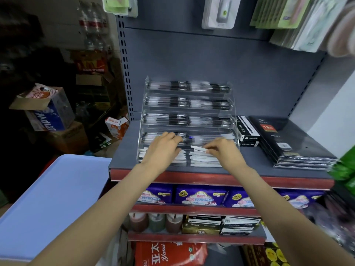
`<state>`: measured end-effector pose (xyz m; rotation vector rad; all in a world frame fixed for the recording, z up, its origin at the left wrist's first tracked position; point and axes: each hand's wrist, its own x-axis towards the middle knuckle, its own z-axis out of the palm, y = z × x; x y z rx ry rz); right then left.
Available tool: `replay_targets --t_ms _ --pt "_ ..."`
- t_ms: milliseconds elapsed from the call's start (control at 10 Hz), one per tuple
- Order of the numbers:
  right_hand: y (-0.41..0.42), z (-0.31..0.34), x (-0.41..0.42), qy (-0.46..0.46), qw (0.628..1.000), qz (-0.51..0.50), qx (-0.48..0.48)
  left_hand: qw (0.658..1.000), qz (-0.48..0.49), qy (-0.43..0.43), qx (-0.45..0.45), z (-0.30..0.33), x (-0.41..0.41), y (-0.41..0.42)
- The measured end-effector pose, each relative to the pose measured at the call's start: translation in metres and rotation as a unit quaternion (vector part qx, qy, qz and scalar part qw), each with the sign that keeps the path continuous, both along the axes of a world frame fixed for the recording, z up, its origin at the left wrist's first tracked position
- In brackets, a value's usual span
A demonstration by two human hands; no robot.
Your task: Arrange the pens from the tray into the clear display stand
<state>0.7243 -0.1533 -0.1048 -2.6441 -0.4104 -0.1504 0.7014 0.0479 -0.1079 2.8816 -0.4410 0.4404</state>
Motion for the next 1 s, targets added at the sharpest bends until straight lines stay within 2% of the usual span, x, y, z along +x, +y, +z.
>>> replay_targets --t_ms 200,300,500,800,1000 --pt "-0.009 -0.008 0.004 -0.003 0.999 0.012 -0.046 0.994 -0.070 0.078 -0.019 -0.011 0.011 -0.033" --pt "-0.015 -0.014 0.005 -0.010 0.999 0.018 -0.048 0.991 -0.069 0.107 -0.031 -0.020 0.012 -0.040" --pt "-0.036 -0.021 0.002 -0.030 0.998 -0.039 -0.025 0.994 -0.059 0.091 -0.028 -0.022 0.009 -0.041" --pt "-0.036 -0.022 0.003 -0.010 0.998 -0.041 -0.039 0.994 -0.039 0.101 0.008 -0.018 0.006 -0.047" --pt "-0.038 -0.020 0.004 -0.009 0.999 -0.043 -0.023 0.992 -0.021 0.121 -0.028 -0.012 0.006 -0.048"
